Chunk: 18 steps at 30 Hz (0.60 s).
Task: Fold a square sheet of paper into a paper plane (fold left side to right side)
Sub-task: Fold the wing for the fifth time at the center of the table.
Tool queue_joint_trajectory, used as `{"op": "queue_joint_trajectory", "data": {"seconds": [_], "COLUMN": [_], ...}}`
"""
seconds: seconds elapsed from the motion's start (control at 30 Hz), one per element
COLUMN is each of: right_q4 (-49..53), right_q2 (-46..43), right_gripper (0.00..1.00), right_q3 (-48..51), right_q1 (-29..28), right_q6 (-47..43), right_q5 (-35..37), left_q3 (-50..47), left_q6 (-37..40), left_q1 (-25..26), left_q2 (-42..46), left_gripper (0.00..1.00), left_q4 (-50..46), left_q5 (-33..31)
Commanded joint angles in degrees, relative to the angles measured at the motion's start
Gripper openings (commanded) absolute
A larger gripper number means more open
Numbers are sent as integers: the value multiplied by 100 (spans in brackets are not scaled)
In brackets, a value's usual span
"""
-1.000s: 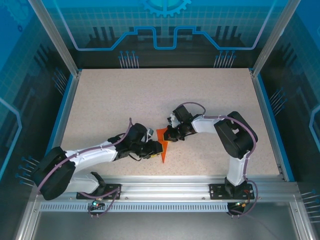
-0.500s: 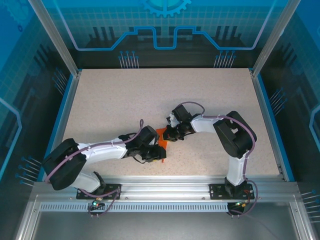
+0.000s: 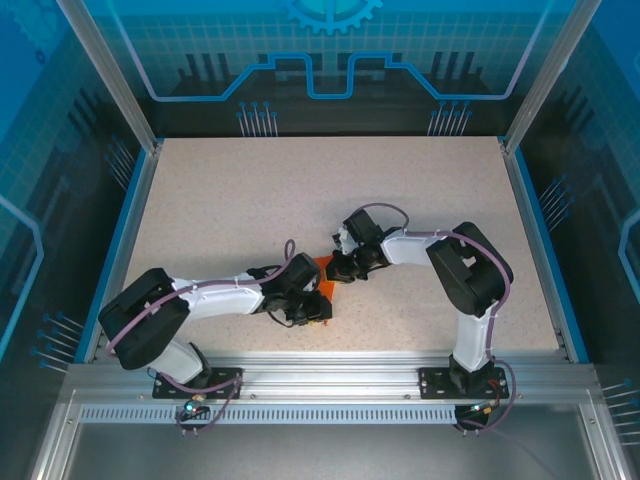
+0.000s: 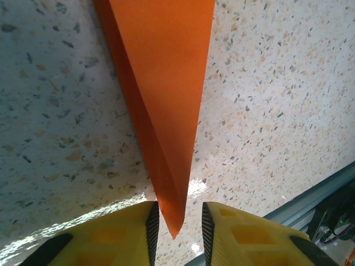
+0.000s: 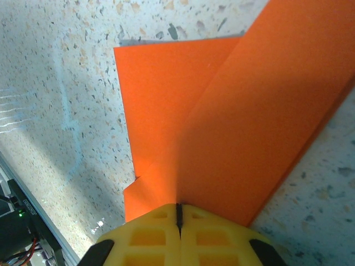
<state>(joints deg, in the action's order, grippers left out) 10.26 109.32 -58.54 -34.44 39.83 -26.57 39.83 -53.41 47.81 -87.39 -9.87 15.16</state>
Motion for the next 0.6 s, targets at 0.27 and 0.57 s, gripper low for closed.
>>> {"op": "queue_joint_trajectory", "data": {"seconds": [0.27, 0.57], "right_q4": [429, 436], "right_q2": [240, 264], "right_gripper": [0, 0], "right_q3": [75, 72], "right_q1": [-118, -116], "right_q6": [-107, -116], "right_q5": [409, 417], "left_q3": [163, 156], "left_q6": [114, 117], "left_q1": [55, 64], "left_q2": [-155, -164], "left_gripper": [23, 19], "left_q4": [-16, -45], "left_q5": [-29, -26]}}
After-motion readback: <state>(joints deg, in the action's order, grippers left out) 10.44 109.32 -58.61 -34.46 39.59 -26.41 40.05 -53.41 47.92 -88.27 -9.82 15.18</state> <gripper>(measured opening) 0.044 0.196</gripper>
